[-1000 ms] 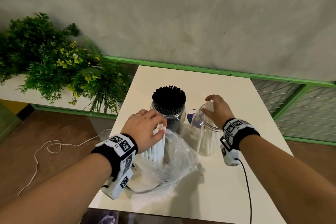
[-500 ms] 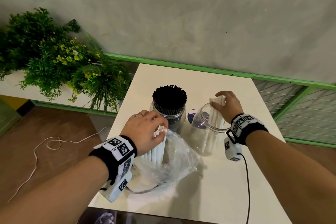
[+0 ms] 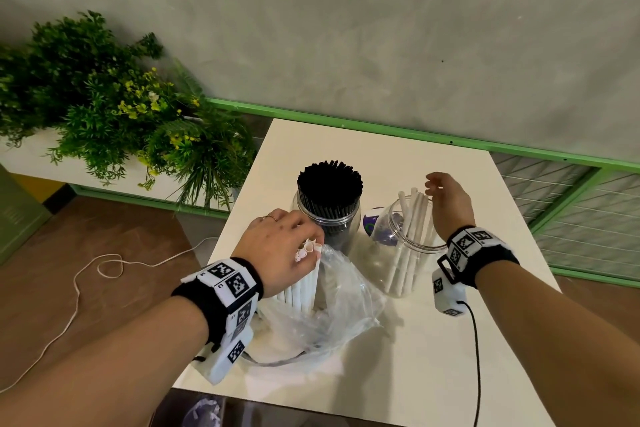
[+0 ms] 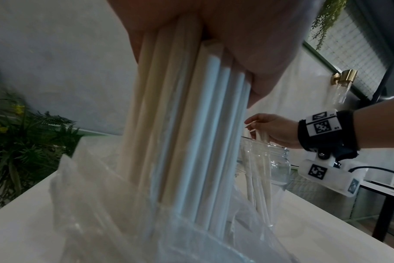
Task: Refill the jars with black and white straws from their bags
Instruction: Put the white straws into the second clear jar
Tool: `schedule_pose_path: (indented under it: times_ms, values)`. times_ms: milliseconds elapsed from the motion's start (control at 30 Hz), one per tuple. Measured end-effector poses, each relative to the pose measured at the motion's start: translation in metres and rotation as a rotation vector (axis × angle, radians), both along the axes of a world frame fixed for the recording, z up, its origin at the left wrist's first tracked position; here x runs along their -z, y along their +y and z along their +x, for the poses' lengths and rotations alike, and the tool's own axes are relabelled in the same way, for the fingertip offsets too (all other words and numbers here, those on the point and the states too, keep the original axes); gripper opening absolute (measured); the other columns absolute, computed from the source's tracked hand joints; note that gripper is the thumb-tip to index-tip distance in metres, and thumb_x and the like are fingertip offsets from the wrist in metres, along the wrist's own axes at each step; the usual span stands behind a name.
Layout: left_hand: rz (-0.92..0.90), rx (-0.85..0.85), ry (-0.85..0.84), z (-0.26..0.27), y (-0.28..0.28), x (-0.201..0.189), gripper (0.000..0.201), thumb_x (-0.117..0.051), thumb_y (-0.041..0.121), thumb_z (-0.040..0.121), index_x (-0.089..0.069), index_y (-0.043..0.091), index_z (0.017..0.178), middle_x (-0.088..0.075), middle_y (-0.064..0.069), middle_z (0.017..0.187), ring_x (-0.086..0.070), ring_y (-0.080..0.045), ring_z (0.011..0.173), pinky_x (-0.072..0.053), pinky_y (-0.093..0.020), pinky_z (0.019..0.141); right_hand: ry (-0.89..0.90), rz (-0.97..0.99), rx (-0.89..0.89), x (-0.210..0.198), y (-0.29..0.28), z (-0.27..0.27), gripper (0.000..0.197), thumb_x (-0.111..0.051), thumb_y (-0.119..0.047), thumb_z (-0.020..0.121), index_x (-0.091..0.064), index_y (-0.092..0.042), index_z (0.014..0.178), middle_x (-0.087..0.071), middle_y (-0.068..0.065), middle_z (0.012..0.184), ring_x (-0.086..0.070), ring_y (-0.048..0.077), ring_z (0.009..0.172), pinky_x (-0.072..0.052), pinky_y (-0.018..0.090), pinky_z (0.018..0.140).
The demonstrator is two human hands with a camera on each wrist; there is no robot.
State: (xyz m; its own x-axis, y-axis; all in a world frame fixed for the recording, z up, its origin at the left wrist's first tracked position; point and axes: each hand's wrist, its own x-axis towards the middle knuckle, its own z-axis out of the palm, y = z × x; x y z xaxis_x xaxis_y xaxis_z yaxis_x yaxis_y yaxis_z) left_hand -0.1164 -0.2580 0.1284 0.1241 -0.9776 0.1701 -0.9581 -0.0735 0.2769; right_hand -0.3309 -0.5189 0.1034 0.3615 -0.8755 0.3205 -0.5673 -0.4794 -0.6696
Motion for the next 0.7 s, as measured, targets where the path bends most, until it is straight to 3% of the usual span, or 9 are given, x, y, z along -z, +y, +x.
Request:
schedule_pose_path:
  times_ms: [100, 167, 267, 367, 533, 700]
  values:
    - [-0.005, 0.001, 0.003, 0.000, 0.000, 0.000, 0.027, -0.039, 0.051, 0.080, -0.055, 0.038, 0.096, -0.056, 0.015, 0.101, -0.052, -0.018, 0.088, -0.047, -0.035, 0.074, 0.082, -0.134, -0.035, -0.008, 0.004, -0.002, 0.038, -0.038, 0.008, 0.093, -0.053, -0.002, 0.127, -0.053, 0.015, 0.128, -0.053, 0.030, 0.114, -0.036, 0.023, 0.091]
    - [-0.003, 0.001, 0.006, 0.001, 0.000, 0.000, 0.026, -0.039, 0.051, 0.080, -0.055, 0.038, 0.096, -0.056, 0.015, 0.102, -0.052, -0.017, 0.089, -0.046, -0.035, 0.074, 0.142, -0.225, -0.115, -0.008, 0.007, 0.001, 0.033, -0.047, -0.007, 0.097, -0.053, -0.008, 0.129, -0.051, 0.014, 0.131, -0.048, 0.034, 0.118, -0.037, 0.032, 0.097]
    - [0.010, 0.002, 0.005, 0.001, 0.000, 0.000, 0.029, -0.037, 0.052, 0.080, -0.055, 0.038, 0.097, -0.056, 0.015, 0.103, -0.052, -0.018, 0.091, -0.046, -0.035, 0.076, 0.458, -0.210, -0.210, -0.003, 0.009, 0.007, 0.045, -0.052, -0.041, 0.095, -0.047, -0.024, 0.136, -0.046, 0.006, 0.138, -0.038, 0.030, 0.126, -0.039, 0.045, 0.101]
    - [0.036, -0.002, -0.001, 0.001, -0.001, -0.001, 0.032, -0.034, 0.054, 0.080, -0.055, 0.038, 0.099, -0.055, 0.015, 0.104, -0.051, -0.017, 0.093, -0.045, -0.036, 0.078, 0.609, -0.196, -0.165, 0.002, 0.009, 0.017, 0.038, -0.048, -0.044, 0.096, -0.057, -0.024, 0.126, -0.049, 0.003, 0.132, -0.032, 0.028, 0.127, -0.041, 0.044, 0.095]
    - [0.035, -0.007, -0.008, -0.001, -0.002, -0.001, 0.031, -0.034, 0.053, 0.080, -0.055, 0.038, 0.098, -0.055, 0.014, 0.102, -0.051, -0.017, 0.092, -0.046, -0.036, 0.077, 0.311, -0.262, -0.010, 0.018, 0.003, 0.019, 0.023, -0.059, -0.024, 0.091, -0.070, -0.005, 0.096, -0.061, 0.016, 0.106, -0.048, 0.039, 0.104, -0.039, 0.039, 0.087]
    - [0.034, -0.003, -0.010, -0.002, -0.003, -0.001, 0.031, -0.035, 0.052, 0.080, -0.055, 0.038, 0.099, -0.054, 0.016, 0.102, -0.050, -0.016, 0.092, -0.045, -0.035, 0.077, 0.028, -0.169, 0.079, 0.011, -0.002, 0.018, 0.011, -0.065, -0.006, 0.085, -0.067, 0.001, 0.093, -0.060, 0.019, 0.093, -0.056, 0.038, 0.086, -0.035, 0.028, 0.073]
